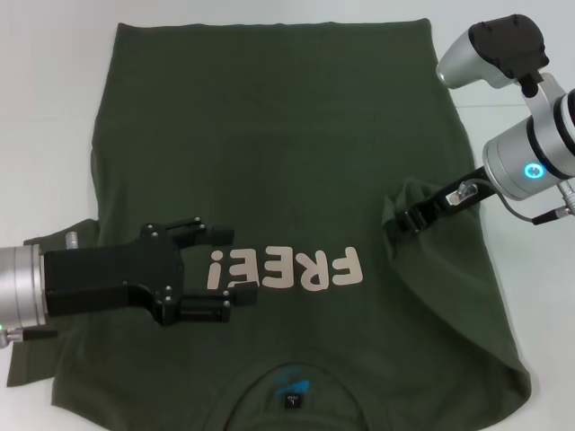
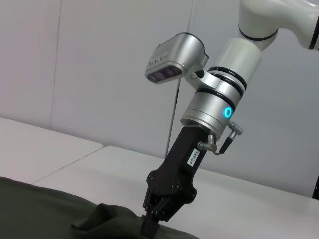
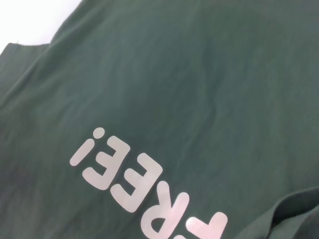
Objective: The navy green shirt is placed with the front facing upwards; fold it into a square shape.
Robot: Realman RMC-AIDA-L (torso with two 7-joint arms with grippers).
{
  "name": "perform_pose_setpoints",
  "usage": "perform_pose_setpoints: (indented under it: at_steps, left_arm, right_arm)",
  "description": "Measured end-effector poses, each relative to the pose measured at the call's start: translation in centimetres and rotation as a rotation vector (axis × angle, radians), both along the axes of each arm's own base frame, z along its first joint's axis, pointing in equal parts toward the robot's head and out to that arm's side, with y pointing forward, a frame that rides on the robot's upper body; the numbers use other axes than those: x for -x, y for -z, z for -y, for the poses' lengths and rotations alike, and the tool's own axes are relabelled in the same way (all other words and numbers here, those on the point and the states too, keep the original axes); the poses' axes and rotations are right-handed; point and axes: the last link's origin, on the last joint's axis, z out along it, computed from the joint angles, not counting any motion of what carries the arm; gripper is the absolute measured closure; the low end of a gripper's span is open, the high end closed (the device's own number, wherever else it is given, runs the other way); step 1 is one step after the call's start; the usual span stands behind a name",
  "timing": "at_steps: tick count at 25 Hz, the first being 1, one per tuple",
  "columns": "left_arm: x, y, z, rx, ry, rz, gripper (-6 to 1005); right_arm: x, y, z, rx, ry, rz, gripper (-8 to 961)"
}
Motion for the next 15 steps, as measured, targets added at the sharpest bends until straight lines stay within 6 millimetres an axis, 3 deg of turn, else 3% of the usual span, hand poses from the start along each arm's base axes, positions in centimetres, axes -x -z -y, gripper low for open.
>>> perform_pose_setpoints:
  at_steps: [12,15]
  left_arm:
    - [0.01,0.02,0.01,0.0,0.001,0.0,112]
    - [0.02,0.03,0.0,-0.002,0.002,-0.001,112]
  right_arm:
    - [-0.64,0.61,0.14,0.008,0.02,-0.001,931]
    - [-0.65,0.58,0.12,0.006,0.021,-0.002,884]
